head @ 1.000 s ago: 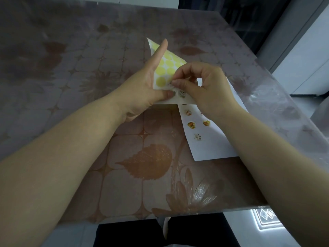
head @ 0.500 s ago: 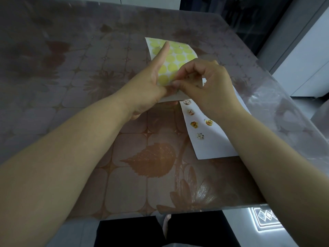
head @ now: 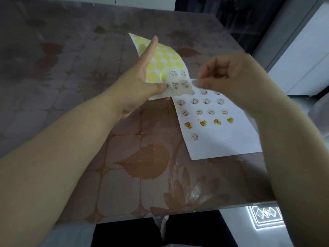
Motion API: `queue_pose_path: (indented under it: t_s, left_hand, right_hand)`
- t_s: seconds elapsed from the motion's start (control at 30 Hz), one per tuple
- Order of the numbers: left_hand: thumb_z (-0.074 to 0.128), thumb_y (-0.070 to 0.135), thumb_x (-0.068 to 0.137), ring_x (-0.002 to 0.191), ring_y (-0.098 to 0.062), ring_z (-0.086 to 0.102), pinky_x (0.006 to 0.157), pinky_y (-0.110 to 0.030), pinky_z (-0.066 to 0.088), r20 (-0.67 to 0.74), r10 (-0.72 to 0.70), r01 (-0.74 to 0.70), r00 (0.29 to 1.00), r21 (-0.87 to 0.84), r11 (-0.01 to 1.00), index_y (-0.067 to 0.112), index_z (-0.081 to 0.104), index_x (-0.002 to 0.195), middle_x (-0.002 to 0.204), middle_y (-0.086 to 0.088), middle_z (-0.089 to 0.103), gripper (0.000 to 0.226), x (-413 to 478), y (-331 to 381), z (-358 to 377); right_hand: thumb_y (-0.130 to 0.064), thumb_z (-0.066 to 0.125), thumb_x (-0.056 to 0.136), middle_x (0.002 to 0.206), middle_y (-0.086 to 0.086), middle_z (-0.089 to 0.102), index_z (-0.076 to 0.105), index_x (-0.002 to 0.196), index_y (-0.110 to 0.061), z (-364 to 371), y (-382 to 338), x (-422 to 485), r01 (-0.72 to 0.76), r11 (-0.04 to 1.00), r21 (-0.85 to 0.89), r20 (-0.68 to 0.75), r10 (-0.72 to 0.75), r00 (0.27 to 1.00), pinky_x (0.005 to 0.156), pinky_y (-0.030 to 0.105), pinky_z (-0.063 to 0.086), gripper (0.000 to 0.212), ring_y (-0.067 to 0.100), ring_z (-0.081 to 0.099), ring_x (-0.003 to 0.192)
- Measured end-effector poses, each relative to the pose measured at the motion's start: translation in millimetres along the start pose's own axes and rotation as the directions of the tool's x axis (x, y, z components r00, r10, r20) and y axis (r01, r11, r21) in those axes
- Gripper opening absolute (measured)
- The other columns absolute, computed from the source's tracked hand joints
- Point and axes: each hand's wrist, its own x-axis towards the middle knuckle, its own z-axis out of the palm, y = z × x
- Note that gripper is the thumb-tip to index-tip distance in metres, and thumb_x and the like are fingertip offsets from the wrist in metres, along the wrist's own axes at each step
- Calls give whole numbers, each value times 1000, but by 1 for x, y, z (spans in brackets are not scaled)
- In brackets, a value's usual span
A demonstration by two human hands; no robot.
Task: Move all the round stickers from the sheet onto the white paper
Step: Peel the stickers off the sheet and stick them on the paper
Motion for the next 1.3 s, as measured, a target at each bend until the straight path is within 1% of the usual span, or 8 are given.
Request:
queue_pose_path:
  t_s: [0.13,0.23,0.33,0.47,0.6,0.87,1.13,1.3]
  left_hand:
    - [64,15,72,143,-13,25,114,-44,28,-47,-1,2,999,28,1000,55,14,140,158,9,14,93,-1,0,4]
    - [64,11,75,143,-8,22,115,-41,27,-20,18,-17,1000,70,997,49,12,144,157,14,12,94,-2,-1,7]
    - [61,1,83,140,-1,23,116,-34,26,1,28,-28,1000,112,993,41,11,147,150,22,15,92,-2,-2,9]
    - [62,4,82,138,2,25,116,-33,26,14,27,-29,1000,147,989,42,11,147,145,26,18,91,-2,-3,8]
    - [59,0,84,140,-1,23,116,-33,26,24,44,-47,999,162,986,41,10,148,151,22,14,91,-2,-1,8]
    - [55,-5,85,145,-5,11,118,-36,23,64,87,-96,994,162,982,39,8,149,159,14,4,90,-3,-2,9]
    - [56,0,79,145,-5,11,118,-40,23,60,76,-83,995,140,987,43,8,147,159,16,1,93,-4,0,10]
    - [53,-15,84,133,2,36,97,-21,45,72,78,-81,994,40,996,37,10,148,156,14,11,94,-6,3,14]
  right_hand:
    - [-41,75,67,62,-28,62,69,72,-30,-23,3,-21,-107,925,-364,260,211,942,59,19,35,13,-7,51,54]
    - [-33,77,69,69,-20,68,72,74,-27,-17,16,-32,-199,935,-294,327,294,898,69,21,43,9,-4,58,62]
    - [-19,78,70,79,-1,74,71,75,-19,-11,29,-38,-262,957,-129,314,290,904,87,29,48,8,17,68,82]
    - [-22,79,70,81,7,72,70,76,-20,-3,34,-40,-256,959,-121,302,281,911,81,33,48,11,25,62,74]
    - [-25,79,70,66,-1,63,61,82,-24,0,34,-37,-292,935,-203,293,343,892,66,30,40,21,7,53,61]
    - [-57,77,55,88,-16,44,44,98,-29,-9,24,-14,-286,754,-591,273,521,808,60,26,34,61,6,45,76]
    - [-44,77,63,58,-10,44,50,72,-24,-7,14,-9,-97,881,-463,337,276,900,50,19,32,35,4,37,48]
    - [-44,69,76,85,-13,50,57,91,-32,15,13,8,117,907,-404,-8,-131,991,56,9,37,22,-4,46,63]
